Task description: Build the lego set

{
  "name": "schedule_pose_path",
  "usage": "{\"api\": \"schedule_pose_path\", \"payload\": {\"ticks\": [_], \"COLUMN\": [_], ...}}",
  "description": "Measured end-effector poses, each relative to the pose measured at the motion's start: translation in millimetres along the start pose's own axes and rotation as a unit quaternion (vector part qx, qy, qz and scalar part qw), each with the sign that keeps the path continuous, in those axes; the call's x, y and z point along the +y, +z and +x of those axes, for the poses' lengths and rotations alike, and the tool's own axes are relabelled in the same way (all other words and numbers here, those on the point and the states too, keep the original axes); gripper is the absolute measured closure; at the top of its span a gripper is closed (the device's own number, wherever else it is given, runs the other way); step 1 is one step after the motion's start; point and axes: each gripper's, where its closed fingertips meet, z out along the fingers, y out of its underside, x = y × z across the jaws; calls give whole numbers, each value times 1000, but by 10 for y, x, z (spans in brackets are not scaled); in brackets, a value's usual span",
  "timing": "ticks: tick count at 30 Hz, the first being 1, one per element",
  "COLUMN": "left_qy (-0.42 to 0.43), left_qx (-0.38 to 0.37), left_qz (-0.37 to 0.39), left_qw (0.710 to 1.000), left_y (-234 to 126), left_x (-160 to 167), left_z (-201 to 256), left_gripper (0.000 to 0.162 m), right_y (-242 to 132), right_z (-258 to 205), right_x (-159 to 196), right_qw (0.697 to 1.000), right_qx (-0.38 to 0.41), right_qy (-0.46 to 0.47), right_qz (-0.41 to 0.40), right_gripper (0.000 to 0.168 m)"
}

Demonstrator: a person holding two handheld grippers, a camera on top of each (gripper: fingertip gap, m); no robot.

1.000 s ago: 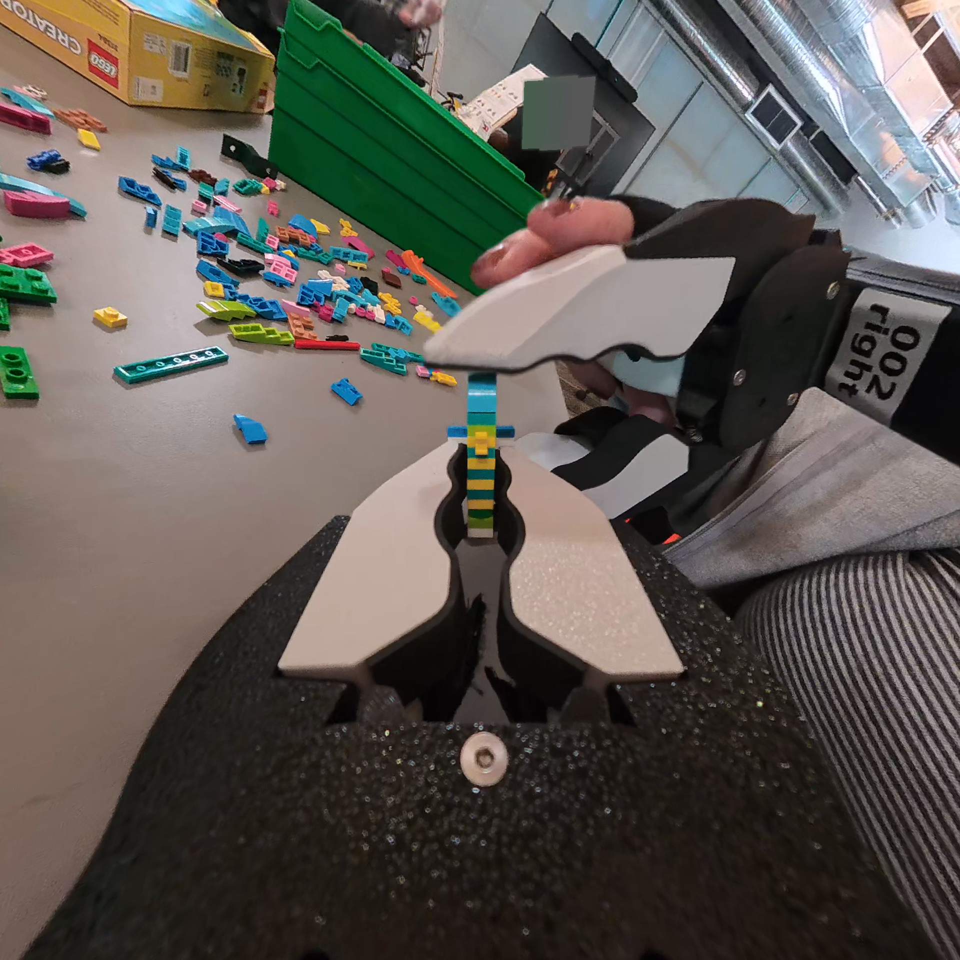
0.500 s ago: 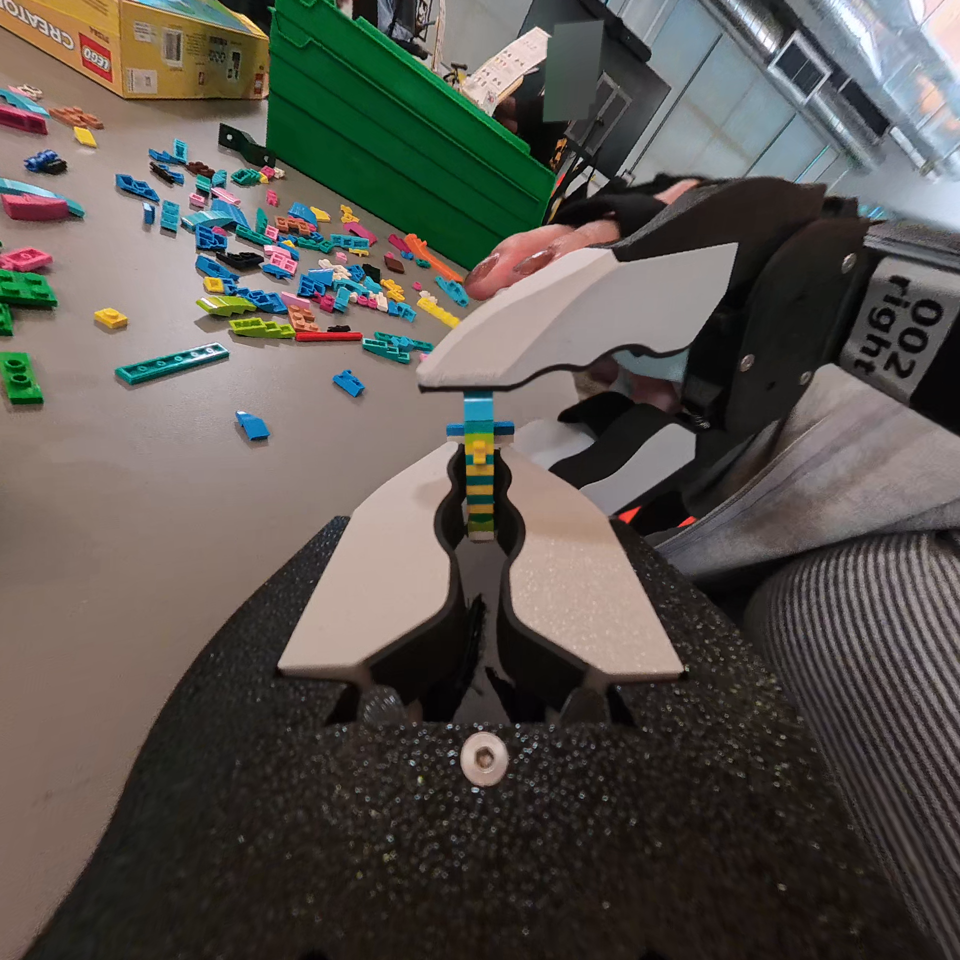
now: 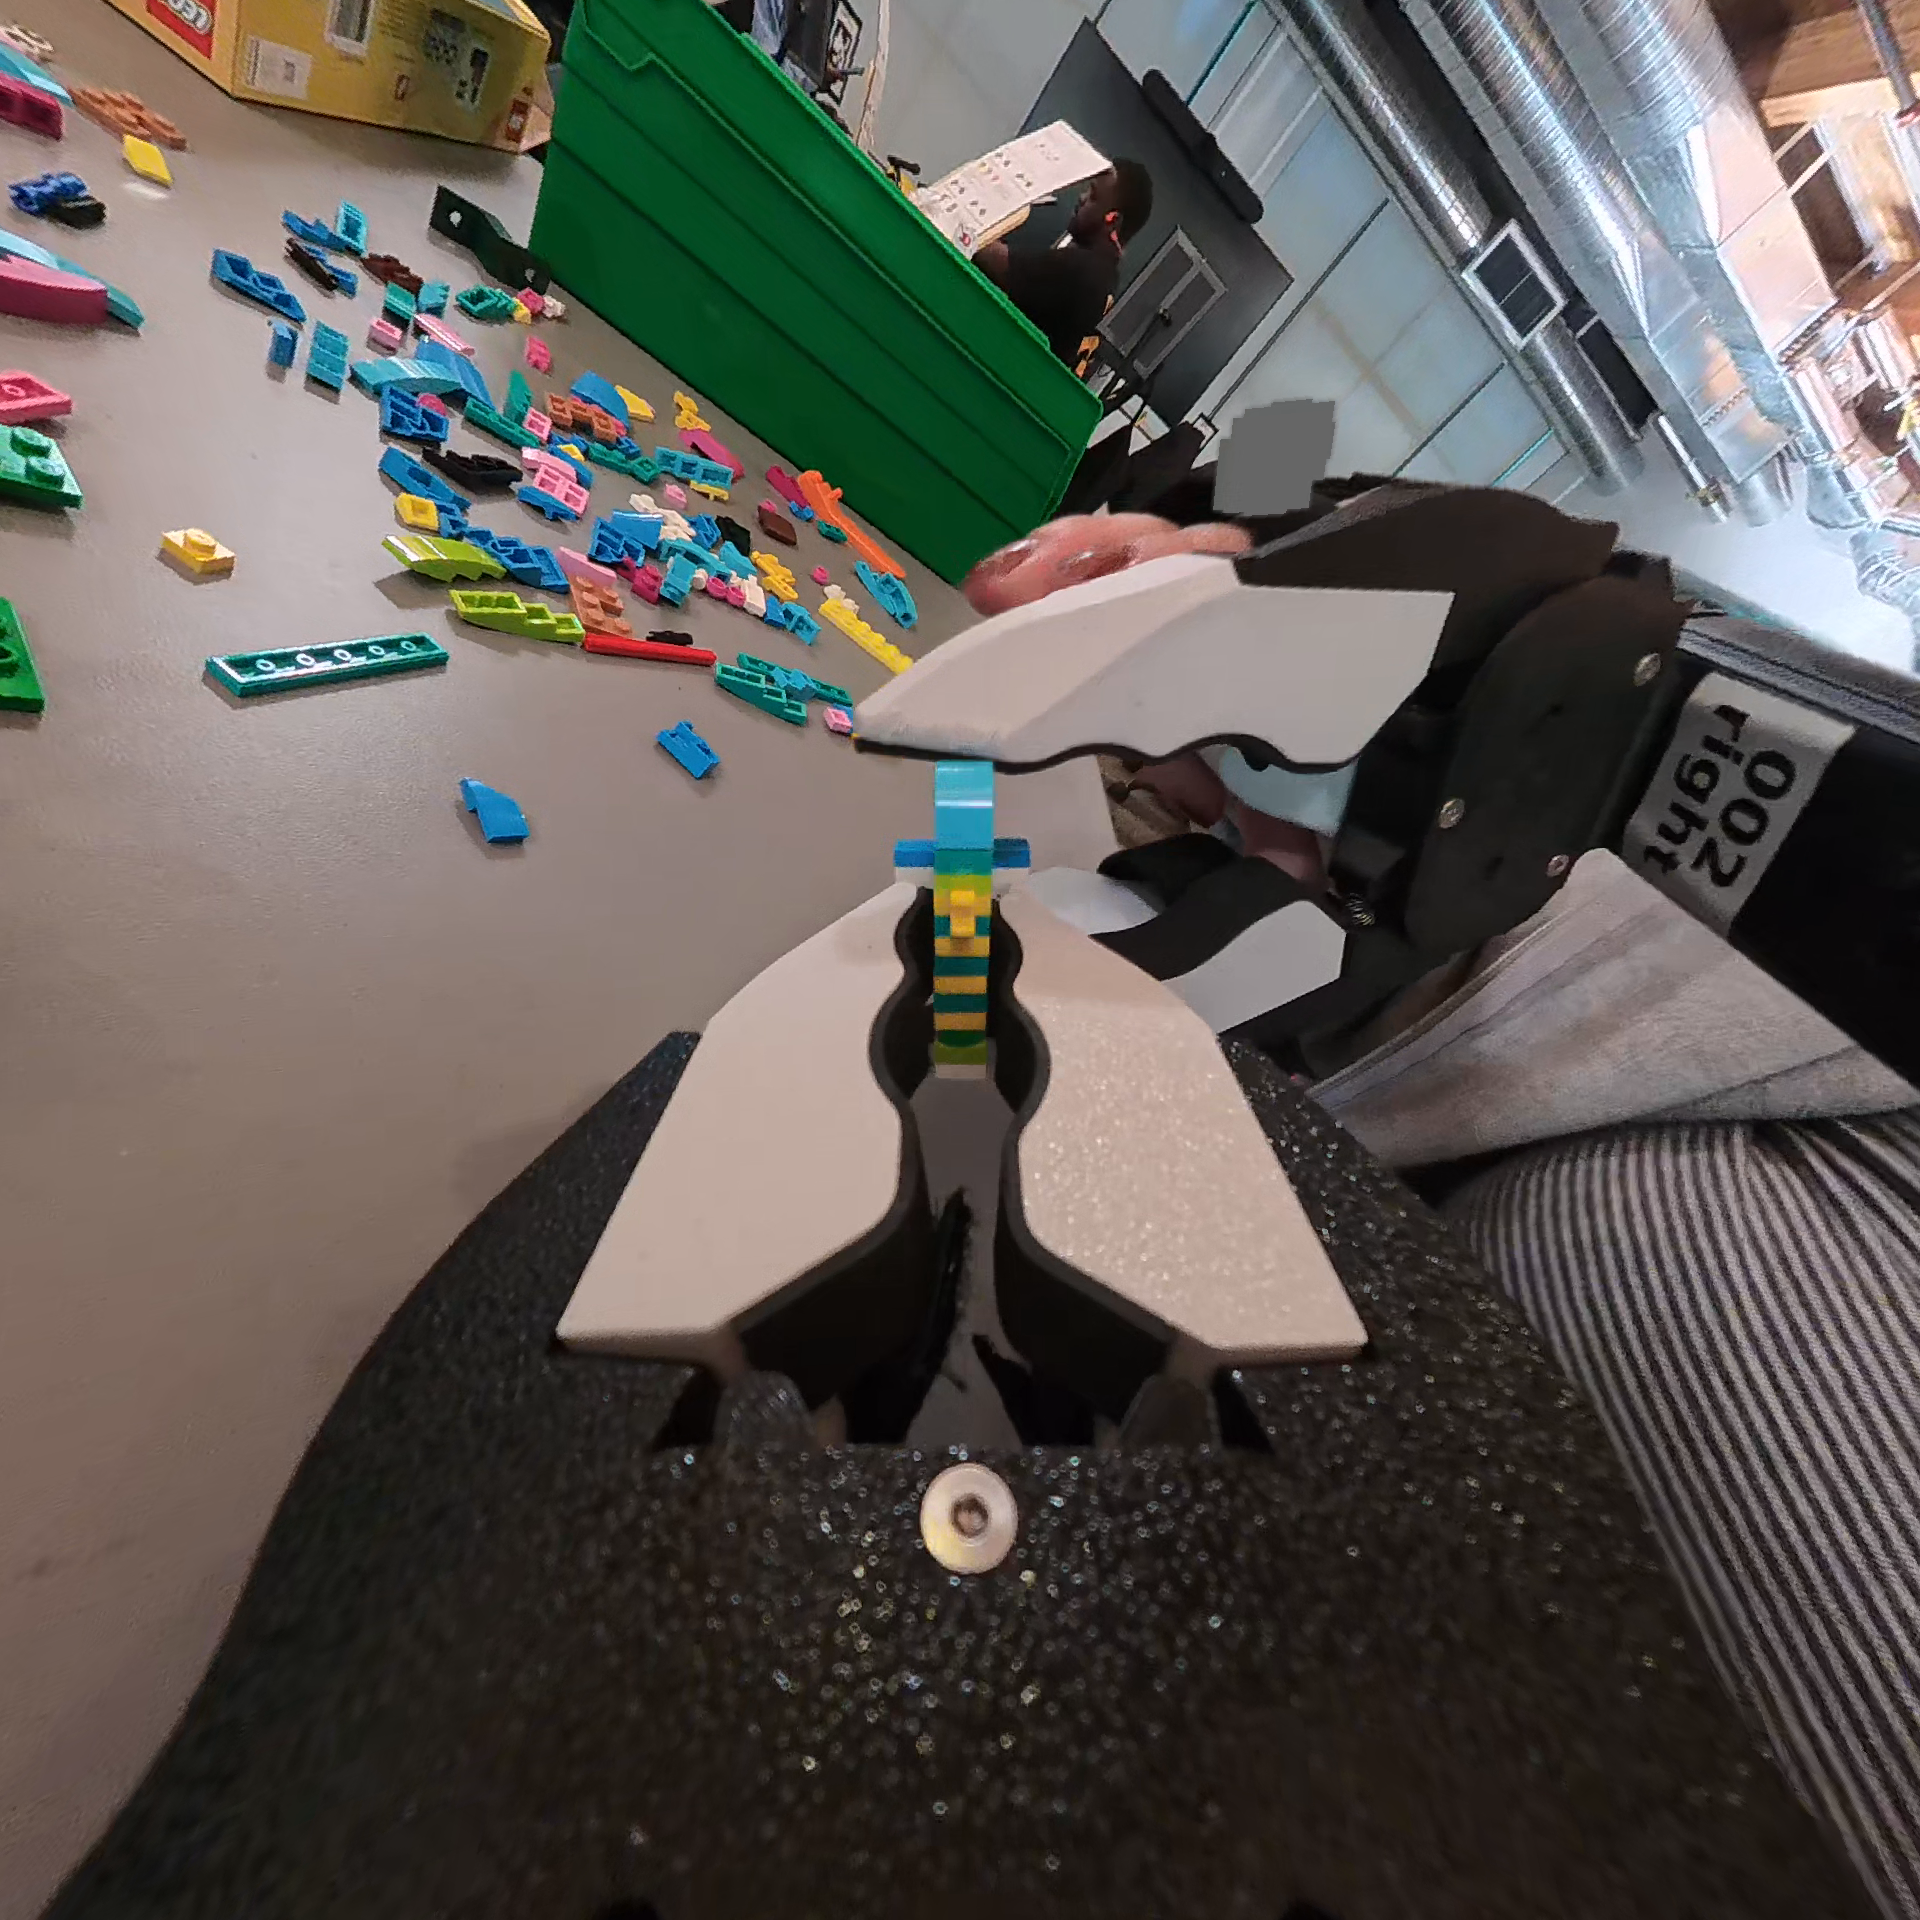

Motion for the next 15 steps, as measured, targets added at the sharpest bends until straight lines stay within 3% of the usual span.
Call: {"api": "schedule_pose_path", "payload": {"ticks": [9,13,15], "left_qy": [8,11,14], "left_qx": [-13,-14,-28], "left_qz": [-20,-6,15], "left_qw": [1000,1000,999], "left_y": [30,24,-3], "left_x": [55,17,-39], "left_z": [-9,-9,-44], "left_gripper": [154,154,154], "right_y": [4,-23,-104], "right_z": [-48,-18,66], "right_x": [13,-18,-30], "right_qw": [997,1000,997], "right_qx": [-9,-8,2], "right_qy": [-71,-2,47], "right_qz": [-19,27,65], "right_gripper": [117,116,101]}}
